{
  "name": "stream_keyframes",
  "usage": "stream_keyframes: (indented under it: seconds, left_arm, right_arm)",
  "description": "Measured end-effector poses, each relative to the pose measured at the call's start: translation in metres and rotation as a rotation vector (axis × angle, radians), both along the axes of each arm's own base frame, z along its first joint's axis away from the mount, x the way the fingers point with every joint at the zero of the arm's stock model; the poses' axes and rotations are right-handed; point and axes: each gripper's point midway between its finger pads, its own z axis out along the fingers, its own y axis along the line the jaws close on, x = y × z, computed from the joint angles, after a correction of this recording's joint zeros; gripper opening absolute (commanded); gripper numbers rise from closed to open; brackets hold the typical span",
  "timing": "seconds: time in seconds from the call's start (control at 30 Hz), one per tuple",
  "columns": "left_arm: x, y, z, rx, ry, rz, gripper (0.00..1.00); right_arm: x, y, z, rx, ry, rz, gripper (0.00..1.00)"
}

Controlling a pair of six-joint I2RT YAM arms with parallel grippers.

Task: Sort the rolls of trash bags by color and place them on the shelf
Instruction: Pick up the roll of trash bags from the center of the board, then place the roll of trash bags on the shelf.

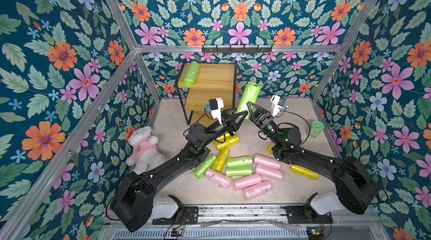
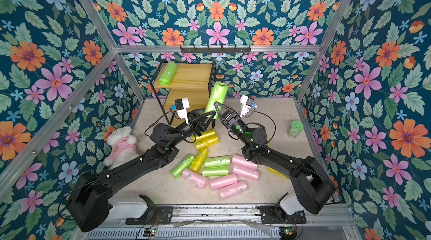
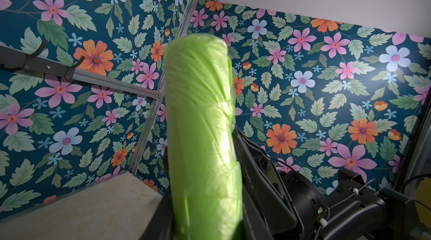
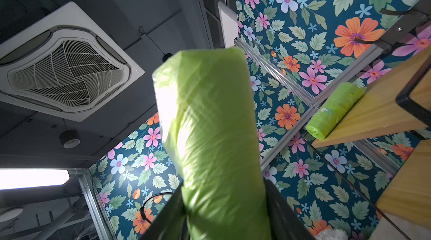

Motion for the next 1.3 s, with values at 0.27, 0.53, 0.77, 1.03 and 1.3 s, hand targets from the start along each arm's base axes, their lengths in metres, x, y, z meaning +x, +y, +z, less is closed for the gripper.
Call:
stream_keyframes:
  seconds: [0.27,0.53,0.77,1.03,1.3]
  left_arm:
    - [0.006,0.017,0.005,0.111,-0.034,0.125,0.25]
    - [0.059,0.072,0.044,0.322,-0.022,0.483,0.24]
    - [0.13,0.141,0.041,0.552,0.095,0.822,0.24]
    - [0.185,0.165,0.027,0.809,0.155,0.968,0.26]
    - [0.22,0.177,0.017,0.991,0.179,1.032,0.29]
  right_arm:
    - [0.017,-0.028,-0.012,-0.063,0.023,-0.136,0.99]
    - [0.008,-0.048,-0.003,-0.22,-0.054,-0.313,0.99]
    - [0.022,-0.058,-0.024,-0.431,-0.064,-0.493,0.99]
    - [0.031,-0.067,-0.05,-0.578,-0.054,-0.598,0.99]
    - [0.035,-0.071,-0.06,-0.622,-0.048,-0.635,0.99]
